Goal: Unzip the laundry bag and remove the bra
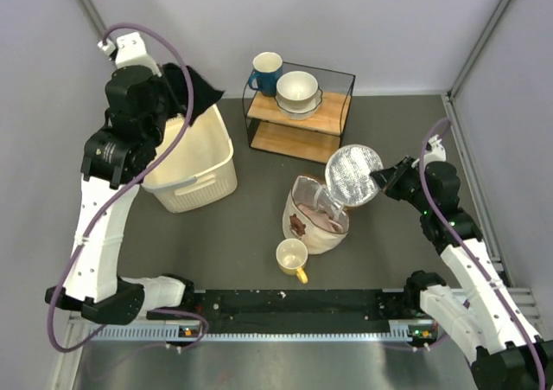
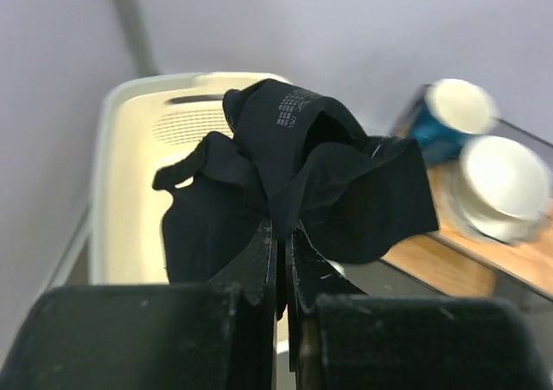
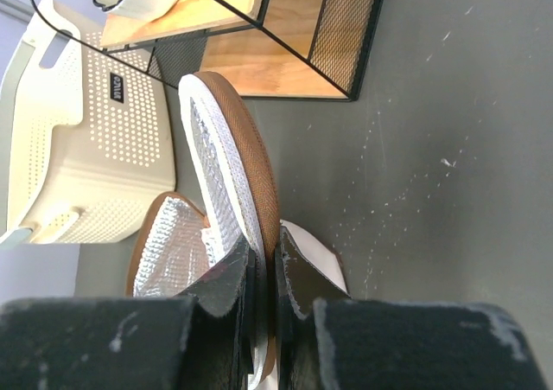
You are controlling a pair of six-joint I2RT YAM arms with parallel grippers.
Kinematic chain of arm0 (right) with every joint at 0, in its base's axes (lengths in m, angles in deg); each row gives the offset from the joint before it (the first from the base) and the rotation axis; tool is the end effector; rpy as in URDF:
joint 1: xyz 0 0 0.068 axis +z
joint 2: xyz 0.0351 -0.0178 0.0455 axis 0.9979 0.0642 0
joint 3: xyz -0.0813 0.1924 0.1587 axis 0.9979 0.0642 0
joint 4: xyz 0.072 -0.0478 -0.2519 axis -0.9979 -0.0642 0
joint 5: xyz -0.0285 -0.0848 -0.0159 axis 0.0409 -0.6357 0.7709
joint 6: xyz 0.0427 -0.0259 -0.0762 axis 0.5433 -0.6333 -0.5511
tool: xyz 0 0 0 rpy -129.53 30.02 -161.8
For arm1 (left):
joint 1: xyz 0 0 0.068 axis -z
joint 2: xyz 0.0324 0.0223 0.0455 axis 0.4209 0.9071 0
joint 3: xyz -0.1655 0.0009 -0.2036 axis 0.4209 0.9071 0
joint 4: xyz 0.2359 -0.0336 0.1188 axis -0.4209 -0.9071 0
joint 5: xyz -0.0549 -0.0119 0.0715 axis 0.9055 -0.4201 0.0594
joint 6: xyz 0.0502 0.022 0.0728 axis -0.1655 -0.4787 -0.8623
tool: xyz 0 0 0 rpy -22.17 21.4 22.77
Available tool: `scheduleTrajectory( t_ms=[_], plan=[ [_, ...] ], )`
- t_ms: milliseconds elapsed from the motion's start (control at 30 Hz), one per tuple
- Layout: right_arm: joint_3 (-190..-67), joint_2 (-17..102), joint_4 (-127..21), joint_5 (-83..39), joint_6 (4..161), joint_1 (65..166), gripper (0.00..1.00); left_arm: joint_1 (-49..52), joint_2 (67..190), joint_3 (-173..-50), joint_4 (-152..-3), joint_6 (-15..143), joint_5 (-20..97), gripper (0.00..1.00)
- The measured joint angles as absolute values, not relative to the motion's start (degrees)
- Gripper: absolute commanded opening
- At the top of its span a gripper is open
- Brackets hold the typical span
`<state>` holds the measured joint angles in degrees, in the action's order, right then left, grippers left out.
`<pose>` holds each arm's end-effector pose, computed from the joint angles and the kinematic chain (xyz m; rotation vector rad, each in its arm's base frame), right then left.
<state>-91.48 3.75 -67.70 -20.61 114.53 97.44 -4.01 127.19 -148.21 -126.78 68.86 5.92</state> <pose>0.2259 0.0582 0.2754 0.3609 1.9452 0.7378 0.2587 -0.0628 0.5174 -0.2284 1.7530 -0.0875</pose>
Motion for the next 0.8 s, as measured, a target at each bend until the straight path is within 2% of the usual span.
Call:
scheduleTrajectory(
  t_ms=[200,233,267,300,333,367,433,567,667,700,800],
  plan=[
    [-91.18,5.21,-67.02,-18.44,114.51,97.44,0.00,-13.23,125.90,-135.31,-122.63,71.24,1.07,0.00],
    [-91.18,5.23,-67.02,-18.22,114.51,97.44,0.00,-14.23,125.92,-133.24,-121.74,71.54,1.13,0.10],
    [-91.18,5.19,-67.00,-18.11,114.51,97.44,0.00,-15.48,126.12,-130.70,-120.53,71.89,1.61,0.25],
    [-91.18,5.17,-66.98,-18.07,114.51,97.44,0.00,-16.33,126.67,-129.19,-120.31,72.27,1.96,0.34],
    [-91.18,5.17,-67.02,-18.09,114.51,97.44,0.00,-17.03,127.74,-128.47,-120.47,72.46,2.05,0.50],
    [-91.18,5.17,-67.08,-18.14,114.51,97.44,0.00,-17.47,129.46,-128.45,-120.45,72.96,2.07,0.75],
    [-91.18,5.14,-67.26,-18.27,114.51,97.44,0.00,-17.67,132.17,-128.86,-120.03,72.62,2.84,0.84],
    [-91.18,5.12,-68.16,-18.70,114.40,97.44,0.00,-17.12,134.62,-128.73,-119.18,71.96,6.29,0.85],
    [-91.20,5.12,-68.53,-18.81,114.16,97.44,0.00,-13.58,134.01,-128.58,-118.09,70.43,7.40,0.75],
    [-91.24,5.14,-68.72,-18.90,113.94,97.44,0.00,-11.61,133.64,-128.34,-117.67,70.15,8.00,0.67],
    [-92.51,5.84,-70.80,-19.30,113.00,97.44,0.00,-0.92,132.44,-127.55,-116.80,68.72,11.67,0.57]
  ],
)
